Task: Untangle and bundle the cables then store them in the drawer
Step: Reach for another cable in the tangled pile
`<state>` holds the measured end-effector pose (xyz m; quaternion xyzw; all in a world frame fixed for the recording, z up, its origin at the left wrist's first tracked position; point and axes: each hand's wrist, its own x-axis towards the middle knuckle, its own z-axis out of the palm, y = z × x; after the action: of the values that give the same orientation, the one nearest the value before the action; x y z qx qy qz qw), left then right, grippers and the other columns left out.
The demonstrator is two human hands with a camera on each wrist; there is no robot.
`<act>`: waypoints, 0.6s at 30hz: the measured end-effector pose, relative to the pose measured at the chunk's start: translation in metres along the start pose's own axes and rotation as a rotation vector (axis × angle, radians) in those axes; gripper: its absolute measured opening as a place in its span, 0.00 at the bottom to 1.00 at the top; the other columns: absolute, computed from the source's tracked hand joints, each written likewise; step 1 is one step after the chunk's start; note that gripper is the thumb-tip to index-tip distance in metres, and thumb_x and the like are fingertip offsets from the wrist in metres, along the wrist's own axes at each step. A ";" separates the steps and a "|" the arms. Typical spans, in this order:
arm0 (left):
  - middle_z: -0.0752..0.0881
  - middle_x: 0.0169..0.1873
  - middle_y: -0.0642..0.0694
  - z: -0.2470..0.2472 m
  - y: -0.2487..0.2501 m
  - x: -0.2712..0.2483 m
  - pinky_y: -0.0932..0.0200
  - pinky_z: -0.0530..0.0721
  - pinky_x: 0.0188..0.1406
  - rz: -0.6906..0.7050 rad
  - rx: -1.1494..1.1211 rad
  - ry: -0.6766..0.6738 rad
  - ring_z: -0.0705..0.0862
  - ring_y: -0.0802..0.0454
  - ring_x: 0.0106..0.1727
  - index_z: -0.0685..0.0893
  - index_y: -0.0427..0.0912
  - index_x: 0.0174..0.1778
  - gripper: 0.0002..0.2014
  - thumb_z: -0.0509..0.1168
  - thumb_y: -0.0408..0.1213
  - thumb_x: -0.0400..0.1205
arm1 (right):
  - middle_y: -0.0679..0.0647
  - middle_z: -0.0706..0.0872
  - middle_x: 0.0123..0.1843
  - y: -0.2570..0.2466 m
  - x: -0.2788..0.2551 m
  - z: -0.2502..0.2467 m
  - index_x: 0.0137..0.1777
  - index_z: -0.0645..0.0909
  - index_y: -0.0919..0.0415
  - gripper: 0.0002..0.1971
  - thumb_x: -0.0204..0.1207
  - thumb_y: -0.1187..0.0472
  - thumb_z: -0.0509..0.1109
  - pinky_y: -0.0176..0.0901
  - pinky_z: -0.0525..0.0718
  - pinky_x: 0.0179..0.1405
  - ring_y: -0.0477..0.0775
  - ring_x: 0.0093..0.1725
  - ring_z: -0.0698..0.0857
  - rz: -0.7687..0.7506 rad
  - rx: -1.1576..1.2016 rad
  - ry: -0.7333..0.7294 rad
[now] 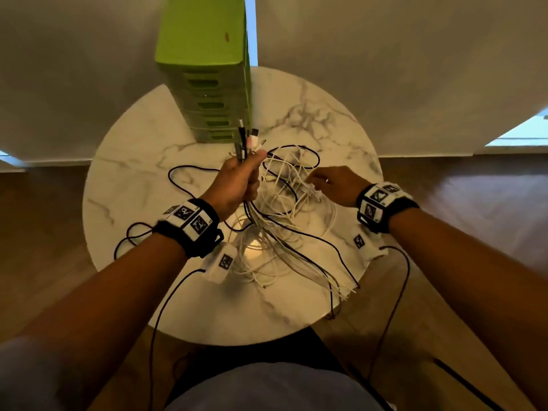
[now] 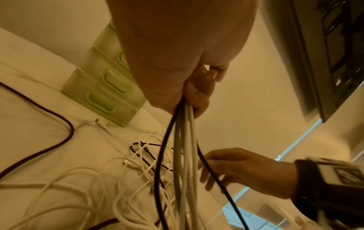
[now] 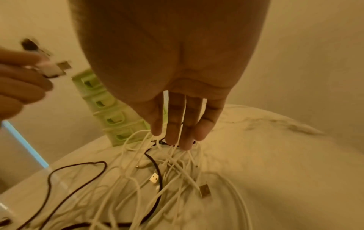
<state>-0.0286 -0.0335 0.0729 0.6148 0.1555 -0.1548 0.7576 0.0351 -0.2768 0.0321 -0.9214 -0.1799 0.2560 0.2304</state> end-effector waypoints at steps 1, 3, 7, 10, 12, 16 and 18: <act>0.52 0.31 0.45 -0.001 -0.001 0.003 0.56 0.52 0.27 -0.001 0.010 0.001 0.52 0.52 0.27 0.62 0.53 0.32 0.21 0.60 0.45 0.90 | 0.62 0.88 0.63 0.003 0.019 0.001 0.66 0.84 0.59 0.15 0.88 0.60 0.59 0.50 0.79 0.61 0.64 0.62 0.85 -0.001 -0.036 -0.017; 0.52 0.32 0.44 -0.003 -0.002 0.007 0.55 0.53 0.27 -0.008 0.026 0.015 0.52 0.51 0.27 0.62 0.52 0.32 0.21 0.60 0.46 0.91 | 0.65 0.84 0.67 0.006 0.050 0.004 0.71 0.81 0.57 0.17 0.87 0.63 0.58 0.49 0.77 0.61 0.66 0.65 0.82 -0.017 -0.137 -0.061; 0.56 0.27 0.48 -0.004 -0.006 0.013 0.58 0.57 0.24 -0.031 0.019 0.054 0.55 0.52 0.25 0.63 0.51 0.30 0.22 0.62 0.46 0.90 | 0.63 0.77 0.70 0.016 0.088 0.010 0.75 0.78 0.49 0.20 0.84 0.61 0.63 0.53 0.77 0.65 0.68 0.68 0.79 -0.050 -0.372 -0.162; 0.58 0.25 0.51 -0.003 -0.006 0.013 0.57 0.56 0.26 -0.033 0.006 0.065 0.56 0.52 0.25 0.63 0.51 0.30 0.22 0.63 0.46 0.89 | 0.61 0.75 0.64 0.020 0.099 0.014 0.69 0.80 0.45 0.19 0.80 0.60 0.69 0.56 0.82 0.55 0.68 0.63 0.79 -0.091 -0.509 -0.161; 0.59 0.25 0.51 -0.004 -0.005 0.013 0.56 0.57 0.26 -0.027 0.004 0.070 0.56 0.51 0.26 0.63 0.51 0.31 0.22 0.63 0.45 0.89 | 0.62 0.74 0.63 0.023 0.100 0.009 0.66 0.81 0.49 0.16 0.79 0.59 0.71 0.55 0.81 0.51 0.68 0.62 0.78 -0.147 -0.549 -0.114; 0.59 0.24 0.51 -0.008 -0.005 0.012 0.57 0.60 0.25 -0.023 0.018 0.071 0.57 0.51 0.26 0.63 0.50 0.31 0.22 0.63 0.46 0.89 | 0.63 0.77 0.59 0.021 0.094 -0.028 0.58 0.87 0.54 0.09 0.80 0.55 0.73 0.55 0.80 0.43 0.69 0.56 0.78 -0.300 -0.487 0.111; 0.59 0.24 0.51 -0.009 -0.006 0.012 0.57 0.61 0.25 -0.027 0.015 0.071 0.57 0.52 0.25 0.63 0.50 0.31 0.22 0.63 0.46 0.89 | 0.62 0.80 0.59 0.018 0.092 -0.057 0.56 0.88 0.54 0.09 0.80 0.54 0.73 0.54 0.78 0.43 0.69 0.54 0.79 -0.360 -0.486 0.264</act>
<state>-0.0210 -0.0261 0.0609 0.6234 0.1892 -0.1443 0.7448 0.1445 -0.2695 0.0308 -0.9281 -0.3641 0.0392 0.0666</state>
